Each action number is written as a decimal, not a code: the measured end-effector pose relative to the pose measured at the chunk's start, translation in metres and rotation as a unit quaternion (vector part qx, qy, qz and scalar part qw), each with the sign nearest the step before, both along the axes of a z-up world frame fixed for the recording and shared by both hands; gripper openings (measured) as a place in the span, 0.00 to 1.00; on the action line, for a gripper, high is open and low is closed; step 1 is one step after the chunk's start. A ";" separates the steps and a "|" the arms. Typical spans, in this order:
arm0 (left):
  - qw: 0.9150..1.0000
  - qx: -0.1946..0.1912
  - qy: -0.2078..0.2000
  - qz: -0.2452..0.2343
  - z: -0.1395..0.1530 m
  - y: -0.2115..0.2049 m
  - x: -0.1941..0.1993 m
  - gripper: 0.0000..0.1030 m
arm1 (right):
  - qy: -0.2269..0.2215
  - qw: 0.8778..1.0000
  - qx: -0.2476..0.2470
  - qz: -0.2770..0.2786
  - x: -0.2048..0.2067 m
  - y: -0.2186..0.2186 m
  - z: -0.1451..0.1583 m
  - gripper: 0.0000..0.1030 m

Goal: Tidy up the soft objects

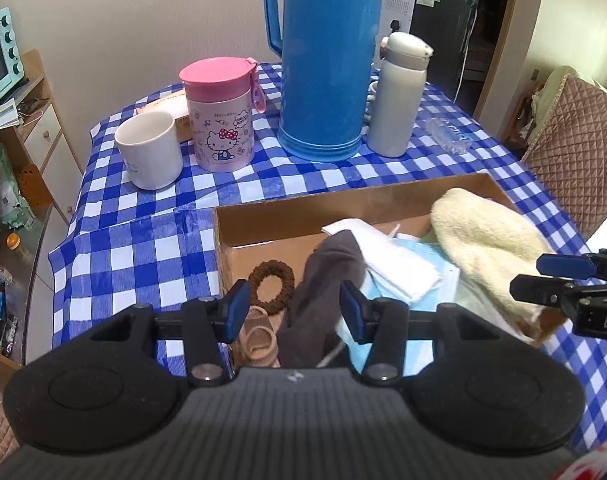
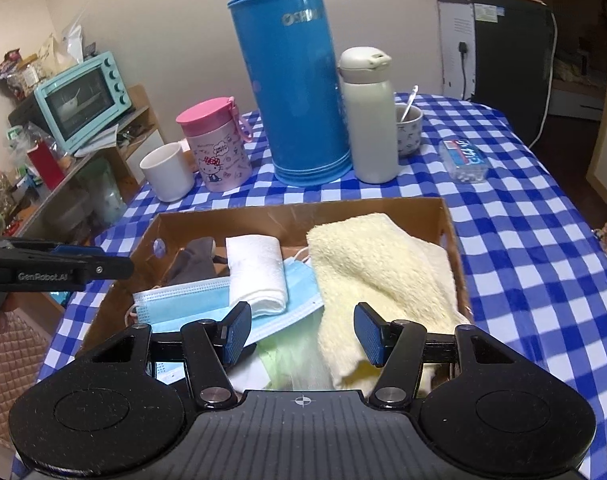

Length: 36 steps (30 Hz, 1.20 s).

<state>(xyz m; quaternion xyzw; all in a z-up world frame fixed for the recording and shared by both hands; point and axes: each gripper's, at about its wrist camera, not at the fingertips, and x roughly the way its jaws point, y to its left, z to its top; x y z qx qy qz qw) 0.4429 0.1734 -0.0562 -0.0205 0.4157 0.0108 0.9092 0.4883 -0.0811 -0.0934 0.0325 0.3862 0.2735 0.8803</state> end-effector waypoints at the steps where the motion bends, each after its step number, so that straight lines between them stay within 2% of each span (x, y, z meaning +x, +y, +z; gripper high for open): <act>1: 1.000 0.000 -0.001 -0.001 0.002 -0.002 -0.003 0.45 | 0.000 1.000 0.002 -0.002 -0.001 -0.002 0.002 0.55; 20: 1.000 -0.010 -0.013 0.005 0.035 -0.043 -0.077 0.48 | -0.010 1.000 0.028 -0.004 -0.058 -0.034 0.036 0.56; 25: 1.000 -0.001 -0.022 0.012 0.045 -0.057 -0.105 0.57 | -0.009 0.999 0.036 0.000 -0.077 -0.046 0.041 0.60; 36: 0.998 0.005 -0.047 0.036 0.070 -0.097 -0.169 0.68 | -0.016 0.999 0.046 0.013 -0.130 -0.081 0.060 0.67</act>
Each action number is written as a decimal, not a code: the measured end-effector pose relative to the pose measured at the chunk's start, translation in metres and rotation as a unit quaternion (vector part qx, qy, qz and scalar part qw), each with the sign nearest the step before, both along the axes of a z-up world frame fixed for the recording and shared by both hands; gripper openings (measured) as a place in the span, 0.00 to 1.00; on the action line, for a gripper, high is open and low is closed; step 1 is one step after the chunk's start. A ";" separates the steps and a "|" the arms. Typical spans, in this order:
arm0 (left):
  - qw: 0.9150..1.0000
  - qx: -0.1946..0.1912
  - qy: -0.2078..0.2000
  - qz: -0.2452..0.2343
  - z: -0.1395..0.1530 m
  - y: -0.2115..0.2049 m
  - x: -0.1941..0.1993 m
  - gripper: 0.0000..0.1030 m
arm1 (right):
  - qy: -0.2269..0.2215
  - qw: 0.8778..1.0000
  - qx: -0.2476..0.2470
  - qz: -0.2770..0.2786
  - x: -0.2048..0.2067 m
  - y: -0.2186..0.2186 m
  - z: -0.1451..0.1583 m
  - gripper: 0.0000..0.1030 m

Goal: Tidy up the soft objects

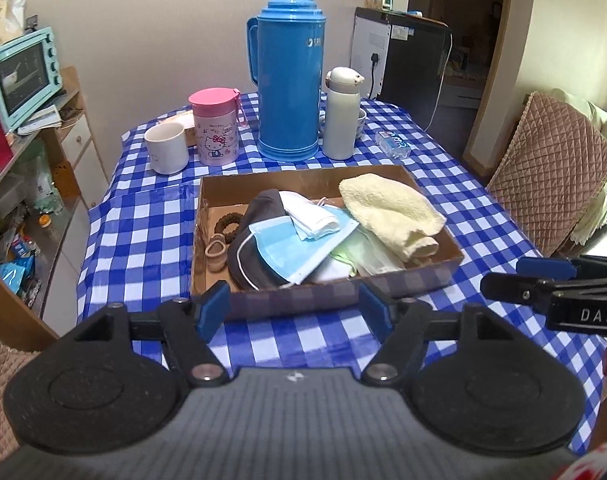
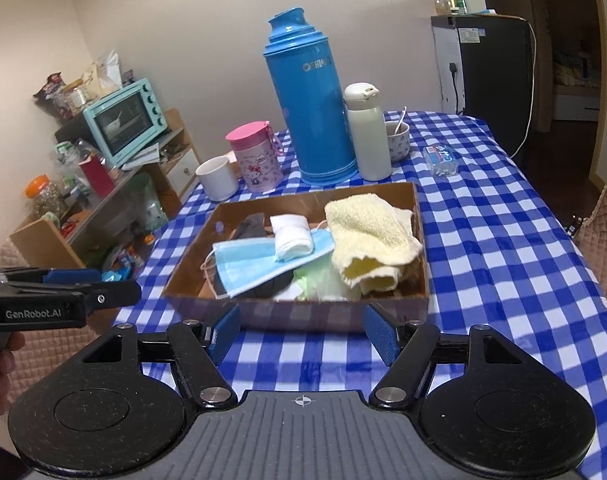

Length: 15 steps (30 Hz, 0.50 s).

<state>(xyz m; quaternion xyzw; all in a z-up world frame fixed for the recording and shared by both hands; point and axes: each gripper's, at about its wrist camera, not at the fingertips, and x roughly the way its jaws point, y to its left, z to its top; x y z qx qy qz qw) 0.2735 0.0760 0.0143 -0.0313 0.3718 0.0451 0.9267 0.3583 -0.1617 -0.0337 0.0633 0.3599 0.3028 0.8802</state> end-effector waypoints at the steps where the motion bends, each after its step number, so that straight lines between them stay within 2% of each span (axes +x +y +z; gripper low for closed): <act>1: 1.000 0.001 -0.002 0.004 0.002 -0.005 -0.006 0.70 | -0.001 1.000 -0.001 0.003 -0.003 -0.003 0.001 0.67; 7: 1.000 0.004 -0.011 0.026 0.005 -0.030 -0.041 0.75 | 0.000 1.000 -0.007 0.018 -0.025 -0.023 0.001 0.68; 11: 0.999 0.024 -0.014 0.039 0.006 -0.048 -0.063 0.77 | -0.008 1.000 -0.002 0.022 -0.039 -0.035 0.001 0.68; 15: 0.999 0.011 -0.004 0.036 0.007 -0.057 -0.082 0.77 | 0.003 1.000 0.005 0.026 -0.050 -0.046 0.002 0.68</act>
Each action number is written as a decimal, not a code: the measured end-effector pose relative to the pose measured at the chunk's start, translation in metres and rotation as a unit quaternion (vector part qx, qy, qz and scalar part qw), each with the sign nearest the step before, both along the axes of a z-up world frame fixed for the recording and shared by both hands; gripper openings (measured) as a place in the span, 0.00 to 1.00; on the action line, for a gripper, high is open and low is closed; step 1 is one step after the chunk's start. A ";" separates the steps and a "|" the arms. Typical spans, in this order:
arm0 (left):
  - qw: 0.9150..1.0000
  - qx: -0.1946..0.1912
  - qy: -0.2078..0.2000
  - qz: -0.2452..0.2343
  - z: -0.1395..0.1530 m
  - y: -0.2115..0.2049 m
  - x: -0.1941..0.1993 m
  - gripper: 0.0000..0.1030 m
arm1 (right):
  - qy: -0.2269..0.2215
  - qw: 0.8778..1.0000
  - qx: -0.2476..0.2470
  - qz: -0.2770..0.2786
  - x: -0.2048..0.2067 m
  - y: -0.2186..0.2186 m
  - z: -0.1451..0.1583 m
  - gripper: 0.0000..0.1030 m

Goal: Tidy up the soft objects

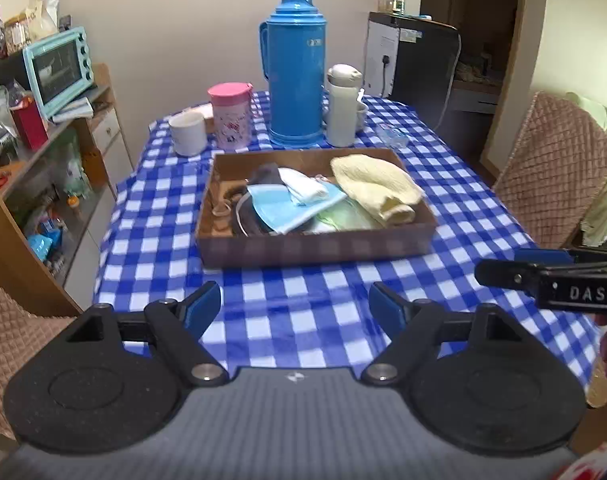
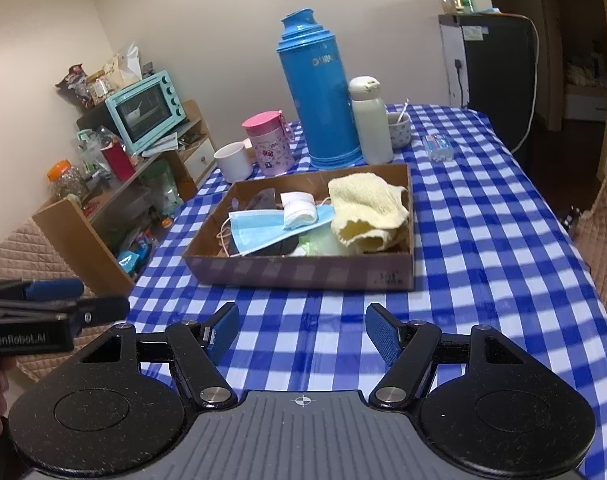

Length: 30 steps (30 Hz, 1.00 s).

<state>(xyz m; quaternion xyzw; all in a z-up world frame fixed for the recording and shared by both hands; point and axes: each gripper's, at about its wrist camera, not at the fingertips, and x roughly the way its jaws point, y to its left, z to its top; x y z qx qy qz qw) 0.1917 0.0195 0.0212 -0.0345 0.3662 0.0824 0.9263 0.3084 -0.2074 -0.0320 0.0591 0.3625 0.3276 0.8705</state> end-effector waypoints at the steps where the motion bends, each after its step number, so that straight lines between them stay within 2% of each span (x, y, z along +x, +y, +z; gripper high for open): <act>1: 1.000 -0.003 0.000 0.000 0.001 -0.002 -0.004 0.77 | 0.003 1.000 0.002 -0.002 -0.003 -0.003 0.001 0.68; 6: 1.000 0.005 0.009 -0.003 0.005 -0.010 -0.026 0.76 | 0.021 1.000 -0.001 -0.011 -0.022 -0.014 0.003 0.68; 14: 0.999 -0.002 0.020 -0.027 0.006 -0.015 -0.064 0.76 | 0.040 0.999 -0.015 -0.028 -0.066 -0.017 0.008 0.68; 30: 0.998 -0.008 0.041 -0.049 -0.005 -0.017 -0.128 0.74 | 0.052 0.998 -0.037 -0.029 -0.153 -0.008 0.009 0.68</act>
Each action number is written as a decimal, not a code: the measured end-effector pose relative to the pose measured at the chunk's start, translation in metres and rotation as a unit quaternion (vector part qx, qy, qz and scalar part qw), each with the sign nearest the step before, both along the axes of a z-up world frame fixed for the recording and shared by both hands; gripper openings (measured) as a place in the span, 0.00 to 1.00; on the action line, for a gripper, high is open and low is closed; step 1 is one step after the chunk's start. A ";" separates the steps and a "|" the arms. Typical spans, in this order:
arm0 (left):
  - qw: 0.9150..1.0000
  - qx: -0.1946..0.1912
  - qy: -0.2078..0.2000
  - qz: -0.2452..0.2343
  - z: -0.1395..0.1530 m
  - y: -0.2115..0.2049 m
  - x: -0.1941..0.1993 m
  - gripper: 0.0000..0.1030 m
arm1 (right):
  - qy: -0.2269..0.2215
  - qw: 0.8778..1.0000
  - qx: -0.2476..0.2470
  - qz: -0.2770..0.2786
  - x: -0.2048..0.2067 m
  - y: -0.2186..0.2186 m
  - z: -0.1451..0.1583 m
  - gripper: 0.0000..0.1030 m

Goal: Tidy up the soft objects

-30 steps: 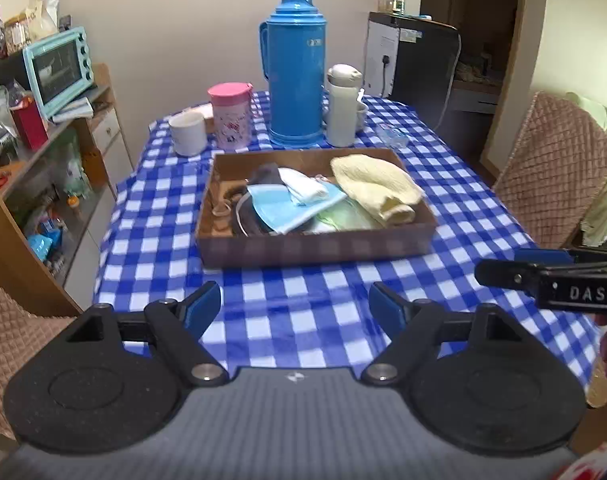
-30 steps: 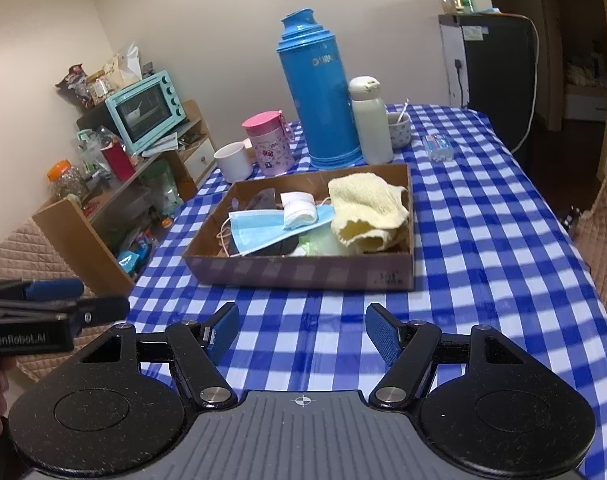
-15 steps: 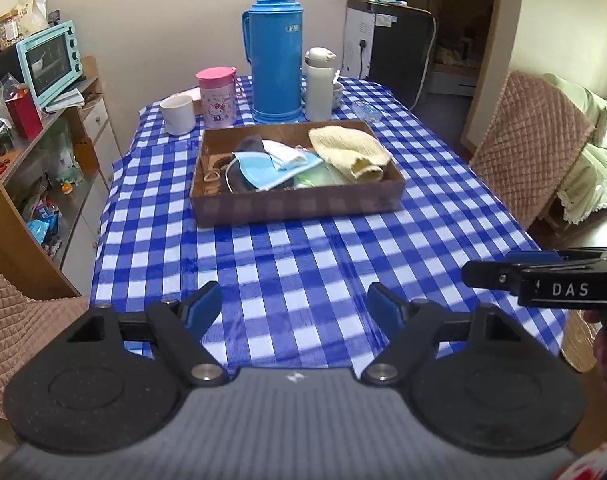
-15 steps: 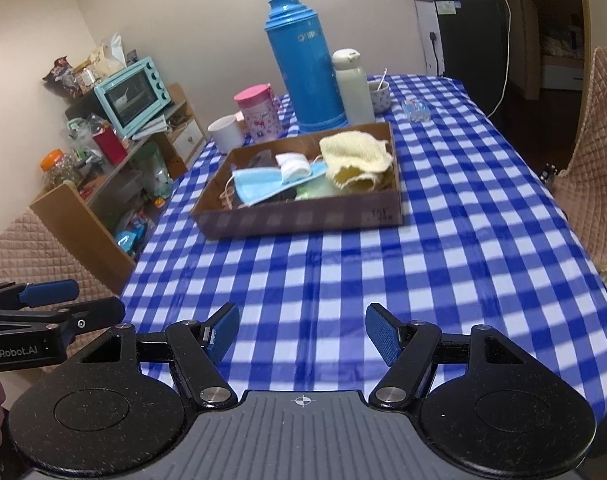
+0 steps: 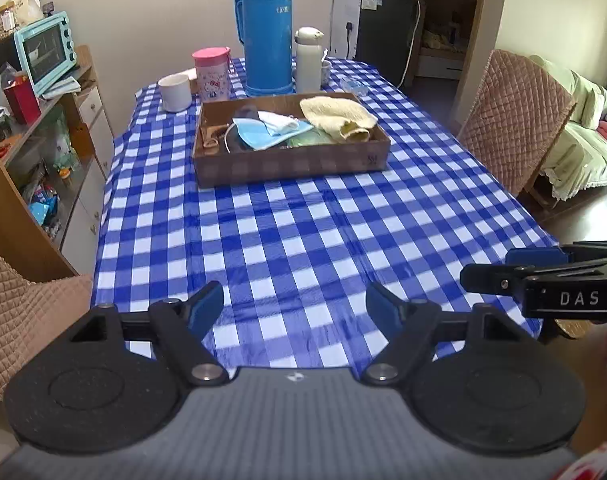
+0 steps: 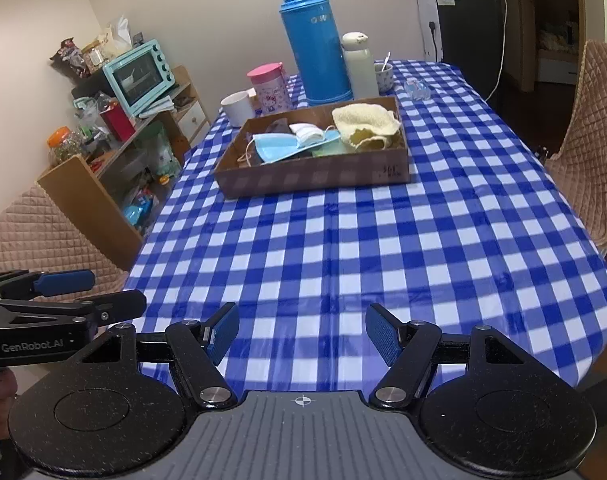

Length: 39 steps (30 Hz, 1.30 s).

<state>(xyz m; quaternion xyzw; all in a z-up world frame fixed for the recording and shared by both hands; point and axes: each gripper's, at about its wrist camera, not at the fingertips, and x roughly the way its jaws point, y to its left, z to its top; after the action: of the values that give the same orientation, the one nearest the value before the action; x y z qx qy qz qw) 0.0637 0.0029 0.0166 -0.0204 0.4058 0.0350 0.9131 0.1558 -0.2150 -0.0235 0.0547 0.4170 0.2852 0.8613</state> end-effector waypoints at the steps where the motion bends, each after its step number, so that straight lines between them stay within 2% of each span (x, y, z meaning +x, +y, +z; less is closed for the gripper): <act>1: 1.000 -0.002 0.002 -0.002 -0.001 0.000 -0.003 0.74 | 0.001 1.000 0.000 0.000 -0.004 0.000 0.000 0.68; 13: 1.000 -0.007 0.006 -0.008 -0.005 0.002 -0.017 0.74 | 0.002 1.000 -0.017 -0.001 -0.025 0.006 -0.003 0.68; 39: 1.000 -0.010 0.004 -0.011 -0.005 0.002 -0.011 0.74 | 0.004 1.000 -0.022 -0.002 -0.022 0.007 -0.004 0.68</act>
<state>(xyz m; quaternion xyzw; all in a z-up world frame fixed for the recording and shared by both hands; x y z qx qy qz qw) 0.0532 0.0050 0.0112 -0.0245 0.4098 0.0211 0.9116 0.1336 -0.2084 -0.0271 0.0377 0.4266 0.2743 0.8610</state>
